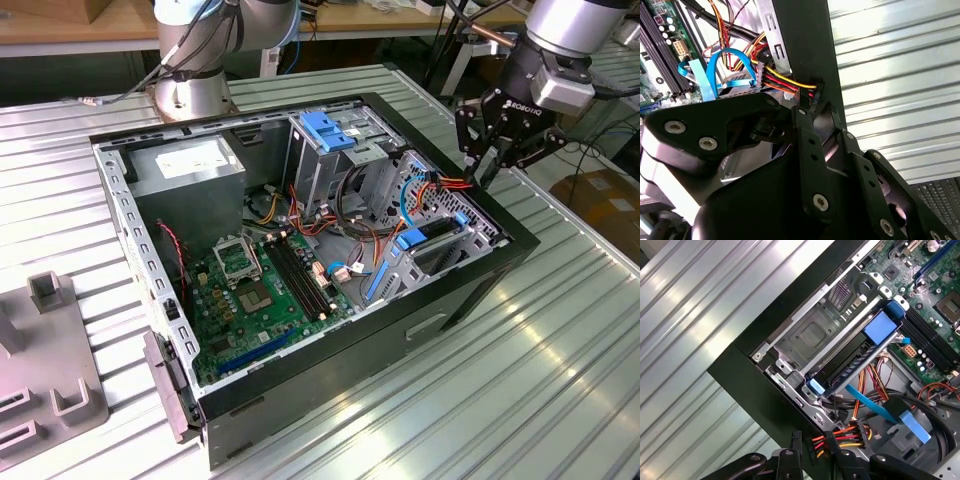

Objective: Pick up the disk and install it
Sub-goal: 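Insert the first disk wire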

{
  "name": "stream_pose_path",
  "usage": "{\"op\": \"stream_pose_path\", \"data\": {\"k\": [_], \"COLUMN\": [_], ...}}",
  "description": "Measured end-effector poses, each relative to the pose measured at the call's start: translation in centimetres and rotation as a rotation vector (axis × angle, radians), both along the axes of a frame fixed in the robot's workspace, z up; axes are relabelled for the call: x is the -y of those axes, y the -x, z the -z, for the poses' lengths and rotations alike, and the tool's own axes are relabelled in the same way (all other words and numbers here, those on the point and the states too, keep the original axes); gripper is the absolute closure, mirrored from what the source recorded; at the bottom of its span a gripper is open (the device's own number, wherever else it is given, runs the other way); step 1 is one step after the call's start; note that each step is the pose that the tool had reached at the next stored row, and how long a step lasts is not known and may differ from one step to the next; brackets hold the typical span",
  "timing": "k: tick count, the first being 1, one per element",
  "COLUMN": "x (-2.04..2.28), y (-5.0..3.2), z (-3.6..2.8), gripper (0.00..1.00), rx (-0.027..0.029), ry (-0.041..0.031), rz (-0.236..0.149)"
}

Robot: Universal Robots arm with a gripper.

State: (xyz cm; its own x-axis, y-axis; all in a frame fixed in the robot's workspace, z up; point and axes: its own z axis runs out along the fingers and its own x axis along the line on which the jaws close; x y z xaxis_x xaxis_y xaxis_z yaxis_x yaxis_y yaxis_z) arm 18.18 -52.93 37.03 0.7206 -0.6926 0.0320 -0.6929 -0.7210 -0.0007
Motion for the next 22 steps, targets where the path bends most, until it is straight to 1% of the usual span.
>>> {"op": "stream_pose_path", "data": {"k": [3, 4, 6, 7, 9, 11, 12, 13, 20, 22], "x": [-0.04, -0.05, -0.12, -0.14, -0.15, -0.14, -0.14, -0.14, -0.14, -0.15], "y": [-0.19, -0.22, -0.31, -0.33, -0.34, -0.34, -0.34, -0.34, -0.34, -0.22], "z": [0.33, 0.38, 0.53, 0.58, 0.57, 0.25, -0.05, -0.16, -0.21, -0.21], "gripper": [0.69, 0.69, 0.69, 0.70, 0.83, 0.83, 0.83, 0.83, 0.83, 0.83], "rx": [0.0000, 0.0000, 0.0000, 0.0000, 0.0001, 0.0000, 0.0000, 0.0000, 0.0000, 0.0000], "ry": [0.0001, 0.0000, -0.0001, 0.0000, 0.0002, -0.0005, 0.0005, 0.0006, 0.0010, 0.0010], "rz": [-0.051, -0.059, -0.088, -0.095, -0.096, -0.096, -0.096, -0.096, -0.095, -0.086]}}
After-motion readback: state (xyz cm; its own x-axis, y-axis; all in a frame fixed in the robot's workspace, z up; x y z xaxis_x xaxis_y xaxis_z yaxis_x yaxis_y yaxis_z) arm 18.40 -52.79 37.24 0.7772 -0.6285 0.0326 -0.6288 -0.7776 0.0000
